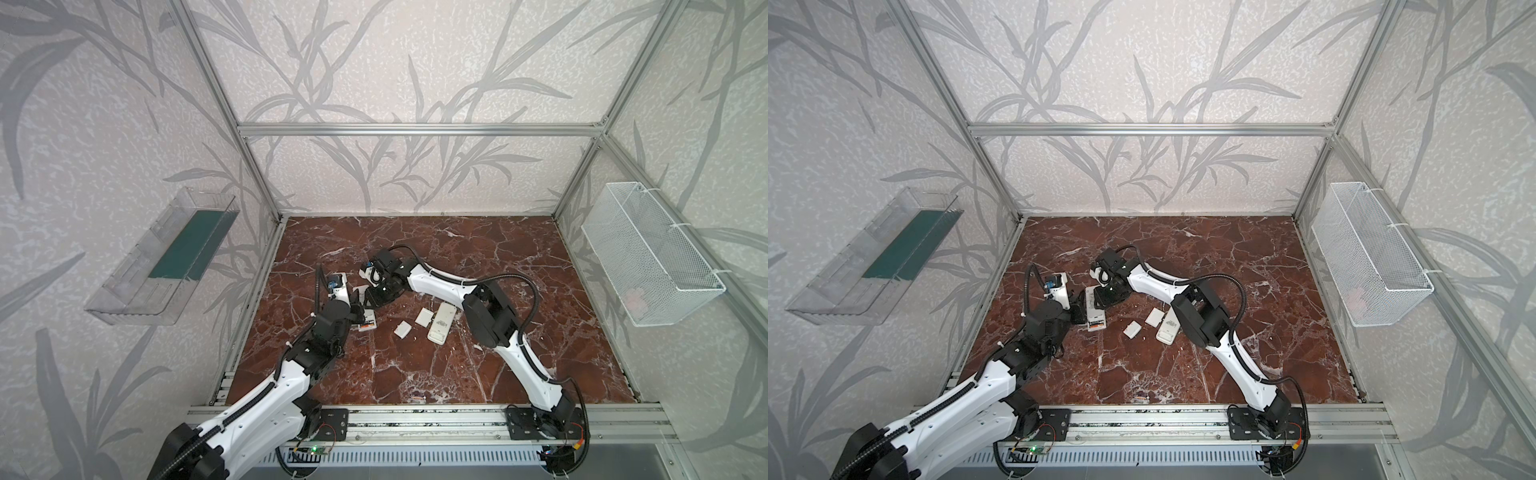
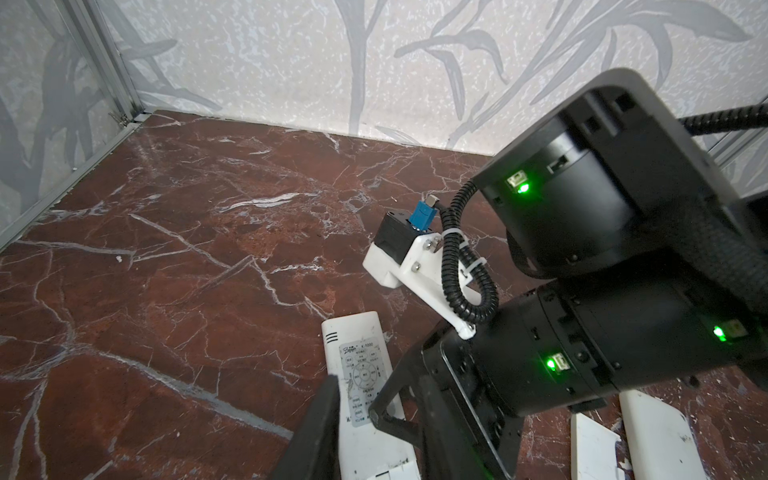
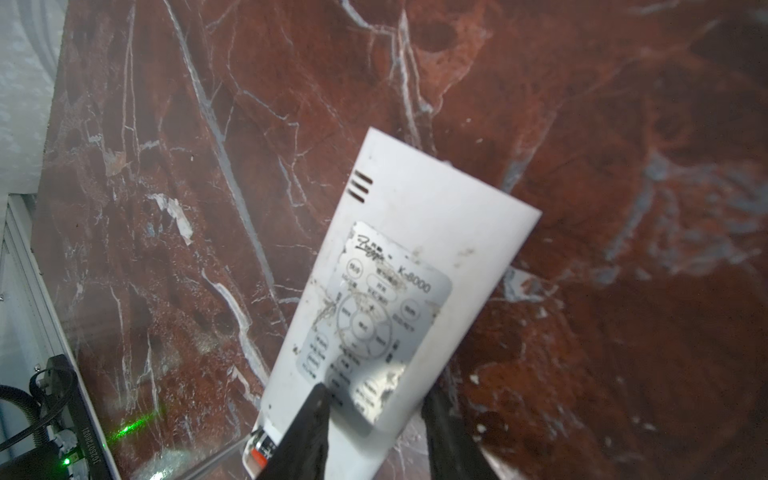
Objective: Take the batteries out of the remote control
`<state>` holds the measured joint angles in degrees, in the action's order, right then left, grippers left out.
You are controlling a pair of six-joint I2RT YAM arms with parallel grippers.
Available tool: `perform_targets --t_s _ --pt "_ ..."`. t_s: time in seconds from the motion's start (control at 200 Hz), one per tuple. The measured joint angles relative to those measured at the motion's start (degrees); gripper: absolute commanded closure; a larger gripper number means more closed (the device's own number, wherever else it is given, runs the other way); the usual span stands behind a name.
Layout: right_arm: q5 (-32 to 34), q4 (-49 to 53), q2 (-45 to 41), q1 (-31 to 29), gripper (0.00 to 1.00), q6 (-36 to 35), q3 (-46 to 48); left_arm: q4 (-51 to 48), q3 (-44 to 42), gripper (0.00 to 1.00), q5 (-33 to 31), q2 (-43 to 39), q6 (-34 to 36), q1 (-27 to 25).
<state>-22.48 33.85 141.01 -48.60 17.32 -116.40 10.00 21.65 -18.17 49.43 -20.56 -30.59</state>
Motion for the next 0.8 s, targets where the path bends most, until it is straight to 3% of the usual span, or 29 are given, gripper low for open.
perform_targets --t_s 0.205,0.465,0.8 --pt "0.0 0.2 0.0 0.0 0.62 0.0 -0.2 -4.5 2.5 1.0 0.0 1.2 -2.6 0.1" --pt "0.3 1.2 0.4 -0.1 0.62 -0.2 -1.0 -2.7 -4.5 1.0 -1.1 -7.0 -18.9 5.0" --pt "1.4 1.4 0.4 -0.5 0.62 -0.3 -0.9 6.8 -11.8 1.0 -3.1 -8.9 -32.9 11.1"
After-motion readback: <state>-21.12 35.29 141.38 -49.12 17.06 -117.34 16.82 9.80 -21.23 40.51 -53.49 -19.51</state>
